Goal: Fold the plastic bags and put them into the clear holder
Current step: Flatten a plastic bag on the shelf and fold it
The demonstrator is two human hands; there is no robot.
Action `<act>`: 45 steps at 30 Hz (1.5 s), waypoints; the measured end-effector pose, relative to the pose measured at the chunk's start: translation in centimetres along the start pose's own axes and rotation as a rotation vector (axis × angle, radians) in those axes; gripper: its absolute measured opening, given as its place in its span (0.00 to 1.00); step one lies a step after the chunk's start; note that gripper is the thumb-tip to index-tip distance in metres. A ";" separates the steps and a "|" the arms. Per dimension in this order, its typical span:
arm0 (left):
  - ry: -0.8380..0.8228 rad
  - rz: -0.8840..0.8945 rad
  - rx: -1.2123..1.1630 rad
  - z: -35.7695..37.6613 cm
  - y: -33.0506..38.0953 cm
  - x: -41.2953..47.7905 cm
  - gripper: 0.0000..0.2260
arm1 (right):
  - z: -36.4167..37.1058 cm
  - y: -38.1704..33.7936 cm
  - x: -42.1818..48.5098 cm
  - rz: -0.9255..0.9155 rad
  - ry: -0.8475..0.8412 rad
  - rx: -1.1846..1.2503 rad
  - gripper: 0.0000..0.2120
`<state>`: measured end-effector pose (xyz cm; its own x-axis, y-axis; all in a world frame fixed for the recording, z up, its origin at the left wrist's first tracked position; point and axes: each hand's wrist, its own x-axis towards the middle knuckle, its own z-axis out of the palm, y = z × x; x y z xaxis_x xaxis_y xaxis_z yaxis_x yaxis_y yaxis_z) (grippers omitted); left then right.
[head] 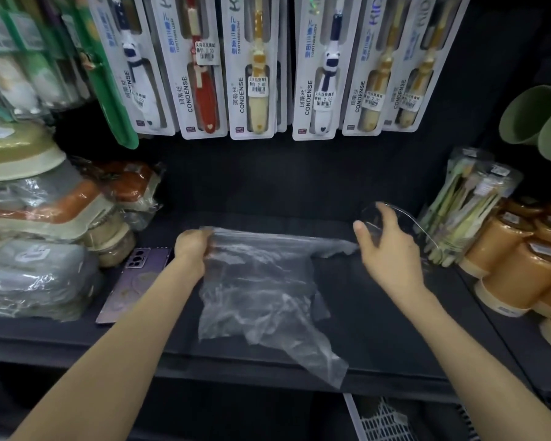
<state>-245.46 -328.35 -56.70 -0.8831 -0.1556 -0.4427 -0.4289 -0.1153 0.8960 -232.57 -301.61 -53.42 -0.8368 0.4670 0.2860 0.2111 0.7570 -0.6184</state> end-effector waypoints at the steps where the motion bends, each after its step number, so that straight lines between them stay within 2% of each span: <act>1: -0.050 -0.046 -0.058 0.1 0.3 -0.7 0.11 | -0.5 -0.3 -1.5 -0.055 -0.049 0.005 0.25; 3: -0.178 -0.165 -0.197 -0.5 1.0 -2.1 0.20 | -1.4 -0.6 -4.6 -0.123 -0.323 0.028 0.29; 5: -0.251 -0.215 -0.243 -1.9 1.2 -2.7 0.32 | -1.3 0.2 -7.2 -0.189 -0.632 -0.094 0.33; 6: -0.251 -0.204 -0.203 -2.5 1.2 -3.1 0.34 | -0.9 0.9 -8.1 -0.237 -0.704 -0.175 0.32; 8: -0.140 -0.149 -0.002 -3.8 0.1 -4.3 0.33 | 0.4 2.3 -9.4 -0.266 -0.662 -0.264 0.27; 10: -0.044 -0.067 0.251 -4.9 -2.0 -5.8 0.26 | 1.5 2.9 -10.3 -0.261 -0.538 -0.261 0.21; 12: -0.029 -0.035 0.418 -6.2 -4.0 -7.9 0.21 | 2.2 3.1 -10.7 -0.249 -0.462 -0.230 0.15; 16: -0.107 -0.108 0.348 -6.8 -6.2 -11.6 0.16 | 2.6 3.0 -11.3 -0.216 -0.351 -0.129 0.10; 21: -0.138 -0.059 0.152 -4.9 -7.5 -13.2 0.03 | 1.8 3.1 -11.8 -0.161 -0.308 -0.059 0.05; 26: -0.079 -0.033 -0.005 -6.0 -6.7 -12.4 0.06 | -0.9 5.0 -10.5 -0.024 -0.297 0.059 0.05; 29: -0.074 -0.041 0.029 -7.1 -6.2 -11.9 0.07 | -2.6 6.2 -9.6 0.073 -0.392 0.231 0.04; 33: -0.104 -0.080 0.085 -7.4 -6.3 -12.2 0.06 | -3.9 7.4 -9.0 0.188 -0.621 0.377 0.08; 37: -0.084 -0.100 0.074 -7.8 -7.2 -12.3 0.06 | -4.9 8.4 -8.9 0.400 -0.683 0.692 0.13; 40: -0.084 -0.082 0.023 -7.6 -7.7 -12.1 0.05 | -5.0 8.6 -9.0 0.507 -0.611 0.991 0.21; 42: -0.096 -0.061 0.022 -7.4 -7.7 -12.0 0.06 | -4.7 8.5 -9.0 0.576 -0.525 1.119 0.15; 44: -0.088 -0.042 0.029 -7.2 -7.7 -11.9 0.07 | -4.4 8.4 -9.1 0.626 -0.432 1.014 0.06; 45: -0.080 -0.025 0.056 -7.2 -7.7 -11.9 0.07 | -4.2 8.5 -9.3 0.623 -0.404 0.884 0.06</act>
<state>-230.27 -332.69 -58.59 -0.8835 -0.0743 -0.4624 -0.4587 -0.0626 0.8864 -220.91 -297.58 -58.25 -0.8463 0.3459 -0.4052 0.3501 -0.2121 -0.9124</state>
